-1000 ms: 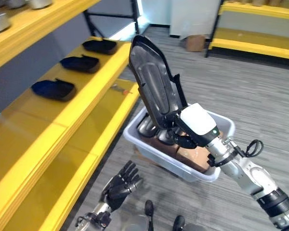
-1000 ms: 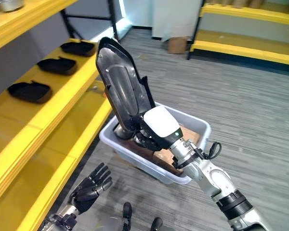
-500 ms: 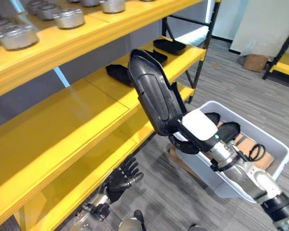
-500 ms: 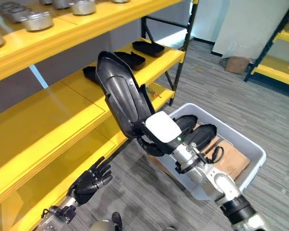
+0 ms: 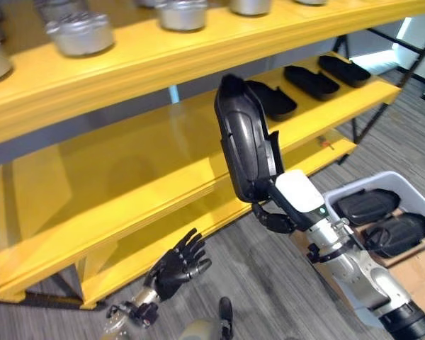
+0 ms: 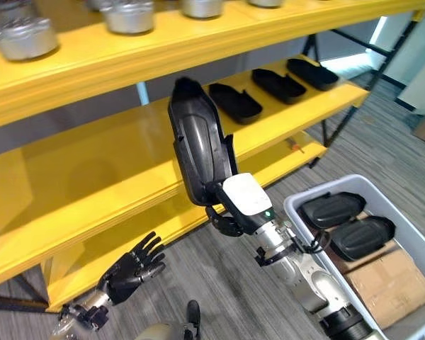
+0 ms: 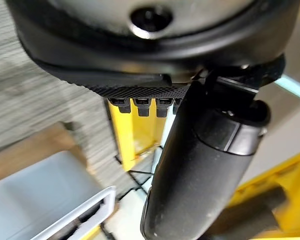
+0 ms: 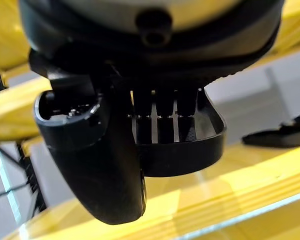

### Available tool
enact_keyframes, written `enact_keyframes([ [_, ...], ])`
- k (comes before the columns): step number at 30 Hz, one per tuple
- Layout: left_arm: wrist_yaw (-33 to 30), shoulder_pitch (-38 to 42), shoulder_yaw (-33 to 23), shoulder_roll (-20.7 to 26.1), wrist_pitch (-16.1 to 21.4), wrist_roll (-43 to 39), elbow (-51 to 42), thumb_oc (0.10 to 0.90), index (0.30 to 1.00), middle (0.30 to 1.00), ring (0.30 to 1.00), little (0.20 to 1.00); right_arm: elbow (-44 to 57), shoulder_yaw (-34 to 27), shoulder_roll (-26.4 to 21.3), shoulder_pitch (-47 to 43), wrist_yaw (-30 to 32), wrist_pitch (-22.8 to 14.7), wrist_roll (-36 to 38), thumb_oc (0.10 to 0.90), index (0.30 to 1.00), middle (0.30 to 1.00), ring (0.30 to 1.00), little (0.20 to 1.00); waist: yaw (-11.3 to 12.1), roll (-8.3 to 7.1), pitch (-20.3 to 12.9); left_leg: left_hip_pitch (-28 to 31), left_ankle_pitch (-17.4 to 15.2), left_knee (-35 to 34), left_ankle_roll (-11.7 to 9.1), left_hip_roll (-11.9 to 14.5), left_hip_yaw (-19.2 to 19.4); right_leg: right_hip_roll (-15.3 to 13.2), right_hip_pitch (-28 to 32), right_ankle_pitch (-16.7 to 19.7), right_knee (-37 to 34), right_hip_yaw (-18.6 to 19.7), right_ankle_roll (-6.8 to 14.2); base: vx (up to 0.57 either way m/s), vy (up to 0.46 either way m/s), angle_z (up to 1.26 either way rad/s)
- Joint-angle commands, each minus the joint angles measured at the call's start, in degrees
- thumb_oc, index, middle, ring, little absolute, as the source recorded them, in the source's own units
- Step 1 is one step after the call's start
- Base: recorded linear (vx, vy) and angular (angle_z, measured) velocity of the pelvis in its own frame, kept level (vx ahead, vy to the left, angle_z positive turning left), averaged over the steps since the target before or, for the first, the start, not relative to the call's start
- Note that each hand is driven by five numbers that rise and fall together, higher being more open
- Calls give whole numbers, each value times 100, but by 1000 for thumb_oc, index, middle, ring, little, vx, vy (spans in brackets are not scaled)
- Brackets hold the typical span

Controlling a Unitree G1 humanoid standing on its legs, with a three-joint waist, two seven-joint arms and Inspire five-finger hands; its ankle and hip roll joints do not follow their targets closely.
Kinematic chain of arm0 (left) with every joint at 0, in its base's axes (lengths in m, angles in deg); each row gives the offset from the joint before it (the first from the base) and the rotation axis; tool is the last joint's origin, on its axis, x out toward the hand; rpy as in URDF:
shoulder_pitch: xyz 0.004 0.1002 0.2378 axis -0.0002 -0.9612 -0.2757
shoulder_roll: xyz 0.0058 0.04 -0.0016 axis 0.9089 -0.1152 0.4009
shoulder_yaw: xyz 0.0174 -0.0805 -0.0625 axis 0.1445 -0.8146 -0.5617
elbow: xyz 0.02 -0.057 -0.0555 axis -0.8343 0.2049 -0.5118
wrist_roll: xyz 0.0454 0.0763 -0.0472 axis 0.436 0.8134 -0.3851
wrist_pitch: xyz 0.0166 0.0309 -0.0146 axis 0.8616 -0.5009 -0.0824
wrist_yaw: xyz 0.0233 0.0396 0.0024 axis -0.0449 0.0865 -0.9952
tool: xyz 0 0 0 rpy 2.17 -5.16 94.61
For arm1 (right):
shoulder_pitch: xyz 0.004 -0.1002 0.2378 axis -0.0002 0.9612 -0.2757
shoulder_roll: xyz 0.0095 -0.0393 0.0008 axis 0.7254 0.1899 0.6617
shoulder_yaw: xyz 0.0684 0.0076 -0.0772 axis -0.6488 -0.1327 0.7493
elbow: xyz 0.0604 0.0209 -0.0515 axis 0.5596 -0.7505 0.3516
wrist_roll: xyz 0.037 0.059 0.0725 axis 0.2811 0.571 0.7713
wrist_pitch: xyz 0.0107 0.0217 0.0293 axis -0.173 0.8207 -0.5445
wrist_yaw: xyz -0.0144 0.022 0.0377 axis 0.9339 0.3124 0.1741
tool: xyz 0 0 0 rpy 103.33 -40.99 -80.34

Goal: Move parts from the plastic box to the shelf.

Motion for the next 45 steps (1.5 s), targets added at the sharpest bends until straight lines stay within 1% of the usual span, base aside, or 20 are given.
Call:
enact_keyframes([
  [1, 249, 365, 230, 69, 257, -15, -490, 900, 1000, 1000, 1000, 1000, 461, -408, -10, -1054, 556, -232, 234, 400, 300, 300, 300, 300, -202, -113, -314, 738, -617, 29, -448, 483, 22, 482, -27, 779, -784, -37, 50, 34, 29, 23],
  [4, 168, 466, 370, 46, 235, -68, -590, 900, 1000, 1000, 1000, 1000, 405, -419, -37, -1126, 429, -235, 340, 400, 300, 300, 300, 300, -311, -172, -266, 789, -682, 17, -464, 359, -200, 827, -144, 794, -1353, 204, -32, 58, 22, 37],
  [7, 125, 572, 527, -17, 316, -261, -620, 900, 1000, 1000, 1000, 1000, 303, -411, -103, -1217, 401, -179, 394, 400, 300, 300, 300, 300, -456, -219, -235, 913, -795, -35, -470, 181, -501, 1083, -344, 1071, -2080, 649, -73, 86, 7, 80],
  [10, 185, 624, 612, -81, 271, -371, -633, 900, 1000, 1000, 1000, 1000, 232, -434, -97, -1145, 399, -101, 383, 400, 300, 300, 300, 300, -608, -212, -243, 1008, -893, -29, -418, 36, -856, 1218, -506, 1361, -2314, 1194, -21, 162, -19, 82],
  [11, 205, 630, 705, -81, 272, -264, -633, 900, 1000, 1000, 1000, 1000, 147, -481, -102, -1053, 385, -188, 416, 400, 300, 300, 300, 300, -692, -226, -239, 1070, -990, 32, -387, -42, -1075, 1267, -620, 1544, -2404, 1480, 25, 194, -35, 118],
  [13, 201, 637, 748, -80, 288, -229, -622, 900, 1000, 1000, 1000, 1000, 109, -473, -100, -1033, 379, -235, 425, 400, 300, 300, 300, 300, -720, -228, -228, 1102, -1037, 62, -375, -63, -1146, 1263, -661, 1599, -2414, 1528, 47, 168, -32, 107],
  [17, 33, 579, 782, -51, 286, -312, -767, 900, 1000, 1000, 1000, 1000, -17, -342, -115, -1045, 305, -446, 430, 400, 300, 300, 300, 300, -680, -246, -230, 1161, -1140, 183, -333, -151, -1266, 1243, -568, 1588, -2448, 1390, 9, 216, -52, 71],
  [21, -22, 532, 769, -30, 214, -343, -831, 900, 1000, 1000, 1000, 1000, -124, -169, -115, -1189, 292, -331, 461, 400, 300, 300, 300, 300, -609, -251, -241, 1161, -1199, 303, -334, -123, -1176, 1183, -446, 1437, -2364, 1210, -48, 190, -59, 27],
  [27, 52, 282, 649, -58, 229, -301, -836, 900, 1000, 1000, 1000, 1000, -270, -228, -109, -1131, 270, -39, 443, 400, 300, 300, 300, 300, -521, -270, -319, 1157, -1410, 652, -381, -7, -987, 1091, -123, 982, -2150, 827, -225, 206, -68, 23],
  [32, -12, 156, 511, -84, 199, -260, -988, 900, 1000, 1000, 1000, 1000, -373, -411, -237, -966, 197, 215, 530, 400, 300, 300, 300, 300, -484, -315, -361, 1024, -1522, 1000, -459, 31, -1030, 1145, 139, 746, -2132, 787, -382, 234, -116, 23],
  [35, -105, 102, 405, -96, 175, -233, -1093, 900, 1000, 1000, 1000, 1000, -528, -526, -270, -821, 186, 303, 554, 400, 300, 300, 300, 300, -474, -330, -371, 956, -1472, 1223, -529, 48, -1053, 1192, 227, 661, -2147, 715, -474, 156, -166, 26],
  [36, -73, 84, 305, -102, 92, -152, -1191, 900, 1000, 1000, 1000, 1000, -676, -649, -301, -723, 127, 413, 548, 400, 300, 300, 300, 300, -475, -332, -342, 675, -1107, 2016, -722, 101, -754, 1185, 373, 662, -2351, 466, -611, 91, -196, 37],
  [37, -58, 96, 298, -105, 38, -144, -1220, 900, 1000, 1000, 1000, 1000, -701, -696, -318, -697, 111, 466, 538, 400, 300, 300, 300, 300, -487, -332, -314, 549, -996, 2231, -783, 176, -584, 1162, 416, 657, -2382, 376, -641, 46, -193, 45],
  [38, -51, 125, 295, -108, -17, -139, -1241, 900, 1000, 1000, 1000, 1000, -741, -750, -335, -676, 101, 527, 541, 400, 300, 300, 300, 300, -512, -322, -285, 399, -842, 2412, -866, 334, -376, 1145, 451, 648, -2401, 251, -673, -19, -73, 75],
  [39, 87, 221, 319, -137, -90, -153, -1165, 900, 1000, 1000, 1000, 1000, -880, -813, -320, -669, 113, 688, 456, 400, 300, 300, 300, 300, -621, -274, -238, 316, -531, 2173, -1043, 920, 282, 1064, 509, 576, -2346, -76, -679, -1, -13, 77],
  [40, 163, 242, 339, -134, -90, -216, -1132, 900, 1000, 1000, 1000, 1000, -957, -827, -303, -655, 125, 695, 391, 400, 300, 300, 300, 300, -678, -231, -218, 401, -551, 1811, -1051, 1075, 556, 998, 527, 556, -2298, -187, -636, 16, 27, 67],
  [41, 182, 250, 342, -141, -105, -219, -1133, 900, 1000, 1000, 1000, 1000, -963, -842, -294, -626, 123, 698, 364, 400, 300, 300, 300, 300, -690, -217, -200, 425, -427, 1652, -1086, 1130, 631, 979, 568, 552, -2307, -207, -623, 67, 87, 139],
  [42, 154, 244, 354, -134, -129, -207, -1165, 900, 1000, 1000, 1000, 1000, -983, -895, -286, -530, 90, 716, 307, 400, 300, 300, 300, 300, -703, -159, -142, 310, -75, 1441, -1188, 1279, 675, 958, 672, 540, -2322, -190, -604, 70, 86, 137],
  [44, 99, 250, 315, -110, -38, -284, -1167, 900, 1000, 1000, 1000, 1000, -997, -917, -335, -462, 52, 706, 353, 400, 300, 300, 300, 300, -688, -200, -119, 420, -419, 1103, -1086, 1216, 649, 825, 776, 525, -2348, -206, -519, 45, 80, 59],
  [45, 87, 244, 300, -98, -18, -296, -1187, 900, 1000, 1000, 1000, 1000, -972, -928, -344, -433, 22, 749, 370, 400, 300, 300, 300, 300, -679, -207, -142, 458, -457, 965, -1069, 1192, 631, 803, 760, 551, -2371, -223, -495, 16, 52, -6],
])
